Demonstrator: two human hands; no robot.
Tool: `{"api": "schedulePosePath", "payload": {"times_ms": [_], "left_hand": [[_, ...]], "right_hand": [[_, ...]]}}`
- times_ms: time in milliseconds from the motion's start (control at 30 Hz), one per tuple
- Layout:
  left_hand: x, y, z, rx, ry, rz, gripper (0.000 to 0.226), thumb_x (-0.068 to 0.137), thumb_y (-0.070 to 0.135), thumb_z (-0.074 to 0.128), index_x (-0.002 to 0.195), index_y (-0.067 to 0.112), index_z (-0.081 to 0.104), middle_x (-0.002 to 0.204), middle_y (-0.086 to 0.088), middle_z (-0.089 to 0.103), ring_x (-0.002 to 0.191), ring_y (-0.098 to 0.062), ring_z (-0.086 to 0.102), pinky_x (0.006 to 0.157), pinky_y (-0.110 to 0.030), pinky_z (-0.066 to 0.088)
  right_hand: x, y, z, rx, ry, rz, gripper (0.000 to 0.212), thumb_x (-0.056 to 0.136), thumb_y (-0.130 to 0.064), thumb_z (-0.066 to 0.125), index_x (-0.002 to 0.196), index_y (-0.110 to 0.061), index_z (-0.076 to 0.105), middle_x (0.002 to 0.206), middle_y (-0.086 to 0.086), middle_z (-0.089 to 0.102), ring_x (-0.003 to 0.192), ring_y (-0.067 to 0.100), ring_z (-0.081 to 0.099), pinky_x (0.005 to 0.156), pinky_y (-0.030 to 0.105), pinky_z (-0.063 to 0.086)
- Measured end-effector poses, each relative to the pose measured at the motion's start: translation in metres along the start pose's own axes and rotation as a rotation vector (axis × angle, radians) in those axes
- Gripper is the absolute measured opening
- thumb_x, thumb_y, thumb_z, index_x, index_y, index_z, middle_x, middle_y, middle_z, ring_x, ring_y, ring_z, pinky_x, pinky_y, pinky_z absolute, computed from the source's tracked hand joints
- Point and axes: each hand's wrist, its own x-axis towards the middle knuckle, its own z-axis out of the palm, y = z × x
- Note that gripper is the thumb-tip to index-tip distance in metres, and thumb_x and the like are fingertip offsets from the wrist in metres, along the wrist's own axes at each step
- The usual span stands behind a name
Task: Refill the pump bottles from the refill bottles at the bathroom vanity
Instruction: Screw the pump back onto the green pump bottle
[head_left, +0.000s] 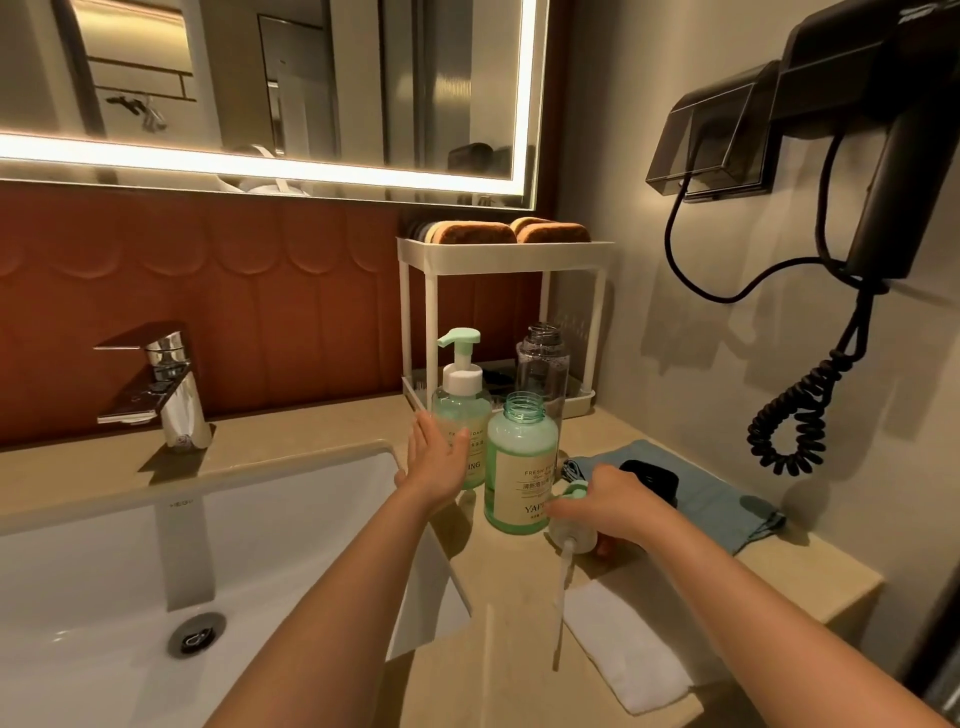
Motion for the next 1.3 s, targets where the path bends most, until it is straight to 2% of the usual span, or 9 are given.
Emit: {"api": "schedulePosePath", "payload": {"times_ms": [100, 233, 367, 500, 700, 800, 900, 1200, 1300], "left_hand": [[-0.016, 0.004, 0.002, -0.008, 0.061, -0.011, 0.068, 0.098, 0.051, 0.023, 0.150, 0.014, 0.000, 0.159, -0.005, 0.002, 0.146, -0.024, 0.005, 0.117, -0.048, 0.010], [-0.043, 0.017, 0.003, -0.151, 0.218, 0.125, 0.065, 0.092, 0.053, 0.040, 0.145, 0.018, 0.024, 0.150, -0.005, 0.023, 0.137, -0.024, 0.025, 0.112, -0.044, 0.025], [-0.056, 0.027, 0.004, -0.182, 0.240, 0.256, 0.072, 0.081, 0.051, 0.061, 0.139, 0.018, 0.032, 0.140, -0.003, 0.030, 0.130, -0.019, 0.032, 0.107, -0.040, 0.035], [-0.053, 0.035, 0.010, -0.213, 0.154, 0.306, 0.080, 0.069, 0.041, 0.078, 0.135, 0.021, 0.036, 0.135, 0.001, 0.039, 0.120, -0.011, 0.040, 0.097, -0.030, 0.038], [-0.043, 0.035, 0.020, -0.296, 0.054, 0.245, 0.086, 0.062, 0.034, 0.084, 0.133, 0.026, 0.035, 0.137, -0.003, 0.044, 0.124, -0.020, 0.044, 0.103, -0.042, 0.042], [-0.040, 0.037, 0.026, -0.320, 0.057, 0.227, 0.082, 0.063, 0.034, 0.083, 0.130, 0.027, 0.036, 0.132, -0.001, 0.047, 0.119, -0.019, 0.047, 0.099, -0.039, 0.043], [-0.036, 0.040, 0.028, -0.348, 0.071, 0.214, 0.077, 0.064, 0.033, 0.084, 0.126, 0.026, 0.038, 0.121, 0.004, 0.050, 0.110, -0.015, 0.048, 0.090, -0.031, 0.042], [-0.038, 0.040, 0.028, -0.319, 0.043, 0.230, 0.067, 0.070, 0.028, 0.080, 0.122, 0.027, 0.038, 0.111, 0.007, 0.048, 0.104, -0.016, 0.049, 0.081, -0.030, 0.042], [-0.047, 0.036, 0.024, -0.329, 0.024, 0.253, 0.063, 0.070, 0.027, 0.080, 0.116, 0.033, 0.037, 0.109, 0.009, 0.049, 0.103, -0.015, 0.050, 0.080, -0.030, 0.042]], "right_hand": [[-0.003, 0.001, -0.004, 0.013, -0.006, 0.014, 0.038, 0.079, -0.047, 0.062, 0.069, -0.018, 0.040, 0.066, -0.002, 0.039, 0.054, 0.009, 0.036, 0.043, 0.021, 0.026], [-0.007, 0.005, -0.014, 0.152, -0.005, 0.017, 0.035, 0.079, -0.045, 0.062, 0.073, -0.016, 0.045, 0.070, 0.002, 0.050, 0.060, 0.014, 0.047, 0.050, 0.024, 0.035], [-0.018, 0.007, -0.028, 0.500, 0.035, -0.006, 0.034, 0.081, -0.036, 0.067, 0.091, -0.007, 0.053, 0.093, 0.012, 0.063, 0.082, 0.027, 0.065, 0.075, 0.040, 0.057], [-0.029, 0.007, -0.045, 0.849, 0.111, 0.019, 0.037, 0.082, -0.027, 0.068, 0.108, -0.005, 0.052, 0.107, 0.016, 0.060, 0.093, 0.027, 0.064, 0.068, 0.034, 0.058], [-0.041, 0.010, -0.060, 1.256, 0.097, 0.044, 0.029, 0.087, -0.023, 0.061, 0.108, -0.004, 0.053, 0.101, 0.014, 0.059, 0.088, 0.022, 0.059, 0.065, 0.026, 0.054], [-0.039, 0.012, -0.058, 1.476, 0.064, 0.071, 0.033, 0.088, -0.019, 0.060, 0.114, -0.002, 0.049, 0.106, 0.018, 0.055, 0.097, 0.026, 0.056, 0.080, 0.035, 0.051], [-0.036, 0.014, -0.056, 1.568, 0.078, 0.096, 0.040, 0.087, -0.017, 0.061, 0.120, 0.000, 0.047, 0.109, 0.018, 0.053, 0.108, 0.028, 0.052, 0.095, 0.037, 0.047], [-0.035, 0.012, -0.055, 1.894, 0.215, -0.009, 0.040, 0.088, -0.017, 0.059, 0.124, -0.006, 0.045, 0.119, 0.015, 0.053, 0.105, 0.023, 0.055, 0.078, 0.031, 0.053], [-0.039, 0.011, -0.055, 1.888, 0.264, -0.029, 0.020, 0.088, -0.018, 0.059, 0.103, -0.008, 0.051, 0.111, 0.011, 0.055, 0.102, 0.020, 0.056, 0.083, 0.032, 0.053]]}}
